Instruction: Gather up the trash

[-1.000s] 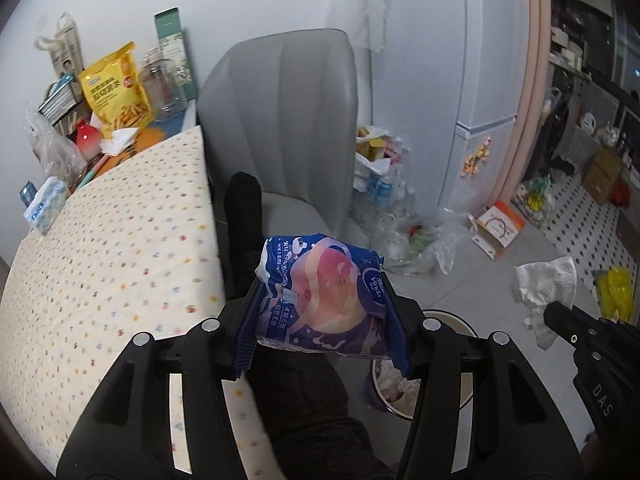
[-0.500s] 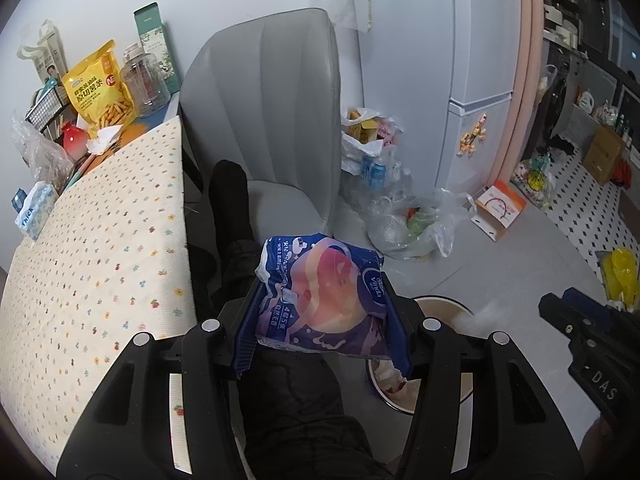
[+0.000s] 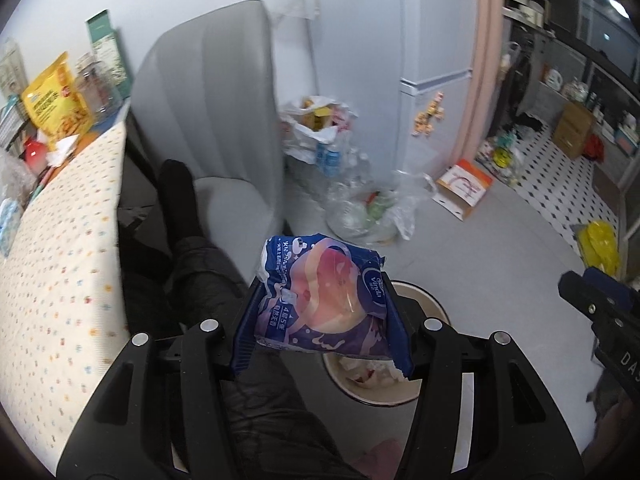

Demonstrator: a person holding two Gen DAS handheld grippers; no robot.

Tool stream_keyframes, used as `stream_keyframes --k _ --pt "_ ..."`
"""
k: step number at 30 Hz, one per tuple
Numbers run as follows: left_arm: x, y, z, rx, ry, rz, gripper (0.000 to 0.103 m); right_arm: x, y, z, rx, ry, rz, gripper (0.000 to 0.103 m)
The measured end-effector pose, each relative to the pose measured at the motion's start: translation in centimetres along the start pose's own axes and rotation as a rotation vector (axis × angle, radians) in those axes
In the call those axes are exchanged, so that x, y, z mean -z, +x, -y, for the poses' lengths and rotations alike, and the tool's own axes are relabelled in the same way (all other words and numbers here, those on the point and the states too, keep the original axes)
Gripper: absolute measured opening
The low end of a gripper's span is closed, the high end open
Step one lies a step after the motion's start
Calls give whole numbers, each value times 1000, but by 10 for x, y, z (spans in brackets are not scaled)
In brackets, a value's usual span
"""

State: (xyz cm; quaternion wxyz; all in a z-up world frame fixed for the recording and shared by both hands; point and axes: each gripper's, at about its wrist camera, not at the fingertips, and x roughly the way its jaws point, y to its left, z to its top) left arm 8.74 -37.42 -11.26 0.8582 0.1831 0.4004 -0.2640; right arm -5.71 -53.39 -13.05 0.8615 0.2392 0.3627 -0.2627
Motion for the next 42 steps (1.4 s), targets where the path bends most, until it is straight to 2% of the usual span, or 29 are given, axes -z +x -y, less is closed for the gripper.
stream_keyframes --k 1,5,9,13,20,31,42 --pt "0 1 4 8 8 -5 61 0 0 2 1 4 1 44" --pt "-1 2 9 20 17 -2 85 0 -1 5 1 8 3 44" --pt "-3 1 4 9 3 4 92 1 -1 3 -6 6 3 46" --pt "-4 -6 -9 3 -27 16 94 1 -2 -6 -15 -6 4 47" --pt "-6 -28 -39 -26 -77 56 95 -4 -17 -28 -27 -40 33 58" --pt "-2 -77 -103 -71 -173 141 97 -5 -58 -86 -45 -126 96 70" --pt "17 -127 -166 -116 -272 225 97 -1 -104 -145 -66 -202 159 91"
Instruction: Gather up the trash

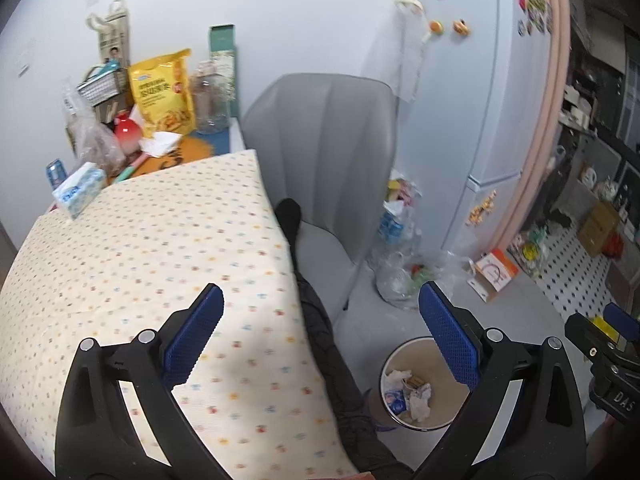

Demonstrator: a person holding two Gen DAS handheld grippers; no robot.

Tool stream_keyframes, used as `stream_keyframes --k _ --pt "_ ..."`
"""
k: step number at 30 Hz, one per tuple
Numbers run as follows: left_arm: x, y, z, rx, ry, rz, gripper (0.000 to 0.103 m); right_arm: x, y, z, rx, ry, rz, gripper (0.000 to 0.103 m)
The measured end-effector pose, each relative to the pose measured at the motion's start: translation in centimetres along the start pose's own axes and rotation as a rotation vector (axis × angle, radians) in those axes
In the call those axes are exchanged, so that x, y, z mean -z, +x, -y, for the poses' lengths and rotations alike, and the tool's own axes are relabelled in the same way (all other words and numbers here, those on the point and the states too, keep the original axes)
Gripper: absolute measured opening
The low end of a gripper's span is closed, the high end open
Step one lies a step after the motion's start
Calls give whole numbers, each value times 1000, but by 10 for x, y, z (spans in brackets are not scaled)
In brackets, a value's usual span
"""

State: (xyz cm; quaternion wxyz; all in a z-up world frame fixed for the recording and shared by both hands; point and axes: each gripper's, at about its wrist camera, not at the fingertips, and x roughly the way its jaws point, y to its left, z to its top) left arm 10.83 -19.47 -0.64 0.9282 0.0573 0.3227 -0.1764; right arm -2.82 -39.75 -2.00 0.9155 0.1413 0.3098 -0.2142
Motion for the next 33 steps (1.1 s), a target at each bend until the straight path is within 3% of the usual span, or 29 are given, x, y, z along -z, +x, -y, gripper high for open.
stream_keyframes --k 14,26,33 --pt "12 -67 -97 -113 -113 100 97 5 -44 -95 -115 -89 46 95" --pt "23 -121 -140 -176 -153 157 97 15 -92 -150 -181 -175 98 95" --pt "27 -138 -150 -198 -167 181 97 15 -105 -160 -180 -201 124 95"
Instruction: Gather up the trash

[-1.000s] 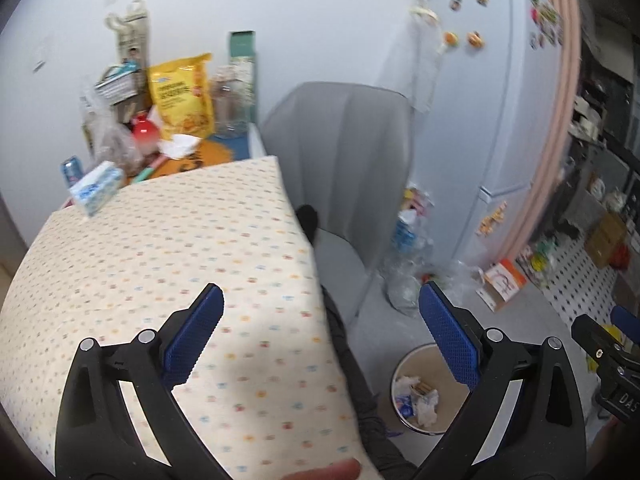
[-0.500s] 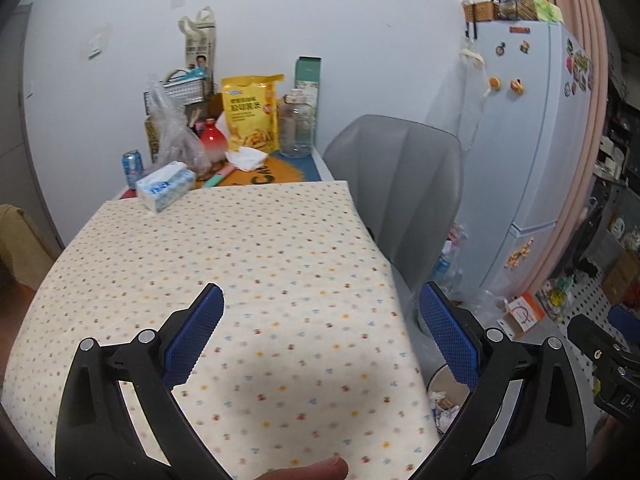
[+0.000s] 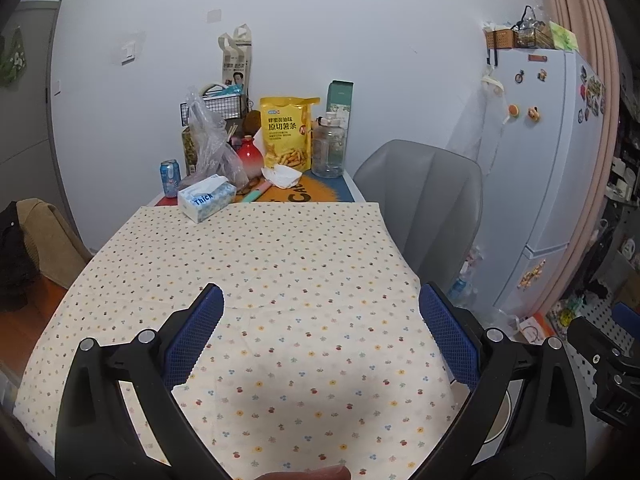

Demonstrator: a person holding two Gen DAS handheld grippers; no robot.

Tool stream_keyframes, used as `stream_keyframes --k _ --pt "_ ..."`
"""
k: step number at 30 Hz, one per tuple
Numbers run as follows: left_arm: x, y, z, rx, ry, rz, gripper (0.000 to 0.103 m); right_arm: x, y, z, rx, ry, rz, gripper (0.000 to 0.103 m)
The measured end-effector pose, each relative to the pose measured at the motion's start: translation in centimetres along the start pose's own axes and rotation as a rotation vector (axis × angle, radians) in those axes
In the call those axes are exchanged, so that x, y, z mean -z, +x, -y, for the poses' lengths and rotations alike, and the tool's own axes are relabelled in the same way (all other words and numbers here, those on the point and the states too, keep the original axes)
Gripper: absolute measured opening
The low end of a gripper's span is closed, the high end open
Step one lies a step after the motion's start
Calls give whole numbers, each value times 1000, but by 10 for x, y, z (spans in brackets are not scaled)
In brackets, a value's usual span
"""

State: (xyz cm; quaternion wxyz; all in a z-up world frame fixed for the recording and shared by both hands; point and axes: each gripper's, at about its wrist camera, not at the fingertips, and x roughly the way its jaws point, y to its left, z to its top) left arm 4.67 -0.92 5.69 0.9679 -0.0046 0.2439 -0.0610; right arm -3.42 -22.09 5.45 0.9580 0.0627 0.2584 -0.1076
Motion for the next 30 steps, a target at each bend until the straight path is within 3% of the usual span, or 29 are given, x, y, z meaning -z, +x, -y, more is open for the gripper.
stream_keyframes --k 30 --pt "8 -14 -38 -69 -44 9 97 6 2 -15 -29 -17 4 95"
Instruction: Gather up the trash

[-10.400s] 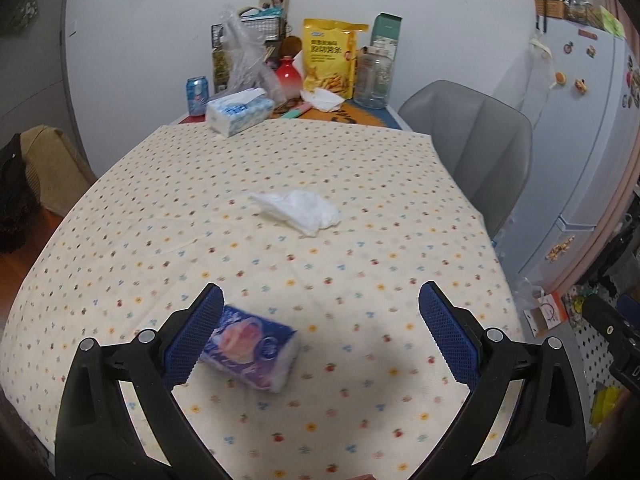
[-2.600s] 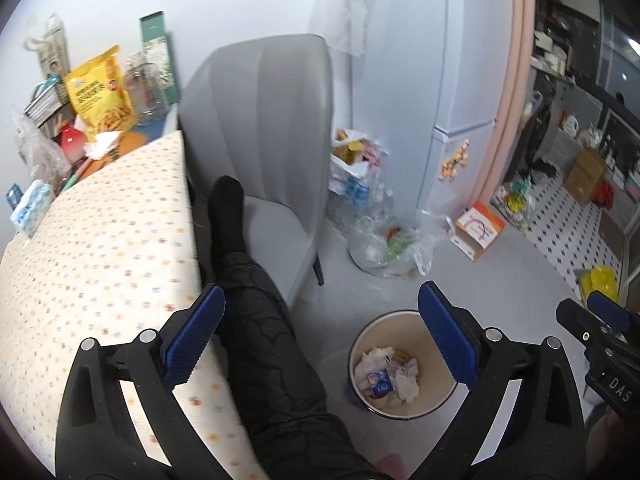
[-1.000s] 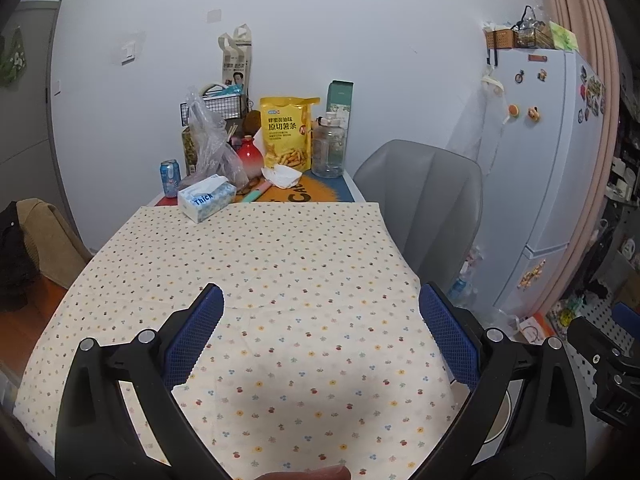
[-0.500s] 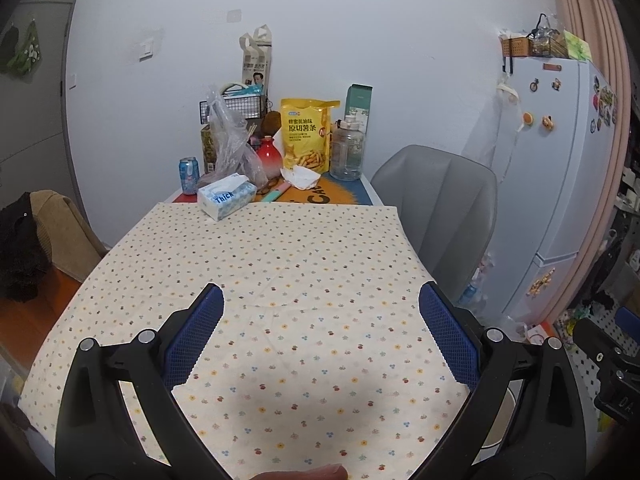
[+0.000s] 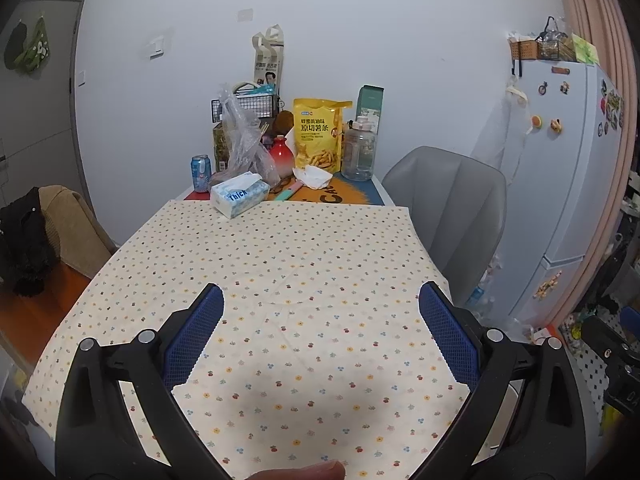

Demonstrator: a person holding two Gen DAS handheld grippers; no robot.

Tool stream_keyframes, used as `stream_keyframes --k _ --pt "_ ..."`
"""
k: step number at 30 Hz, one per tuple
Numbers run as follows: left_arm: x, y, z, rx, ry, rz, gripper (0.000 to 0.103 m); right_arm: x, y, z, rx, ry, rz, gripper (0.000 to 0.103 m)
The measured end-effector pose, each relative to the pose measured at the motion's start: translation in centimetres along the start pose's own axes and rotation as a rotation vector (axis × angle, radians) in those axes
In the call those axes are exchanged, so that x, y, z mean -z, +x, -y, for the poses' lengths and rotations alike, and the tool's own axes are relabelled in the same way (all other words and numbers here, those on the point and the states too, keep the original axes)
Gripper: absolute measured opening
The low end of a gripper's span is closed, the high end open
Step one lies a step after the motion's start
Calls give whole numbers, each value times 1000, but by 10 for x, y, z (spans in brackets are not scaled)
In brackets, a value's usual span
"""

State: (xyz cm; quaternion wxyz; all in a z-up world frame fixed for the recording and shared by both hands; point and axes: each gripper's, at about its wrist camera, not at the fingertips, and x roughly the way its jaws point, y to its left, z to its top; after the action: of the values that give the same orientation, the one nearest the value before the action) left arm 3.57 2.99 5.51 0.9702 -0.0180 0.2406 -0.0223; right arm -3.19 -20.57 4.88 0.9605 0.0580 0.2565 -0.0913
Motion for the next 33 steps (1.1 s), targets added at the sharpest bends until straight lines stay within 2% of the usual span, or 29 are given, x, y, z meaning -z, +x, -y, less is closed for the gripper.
stream_keyframes --k 33 --pt "10 5 -14 -19 -11 -9 97 2 -2 -9 -10 -32 -12 95"
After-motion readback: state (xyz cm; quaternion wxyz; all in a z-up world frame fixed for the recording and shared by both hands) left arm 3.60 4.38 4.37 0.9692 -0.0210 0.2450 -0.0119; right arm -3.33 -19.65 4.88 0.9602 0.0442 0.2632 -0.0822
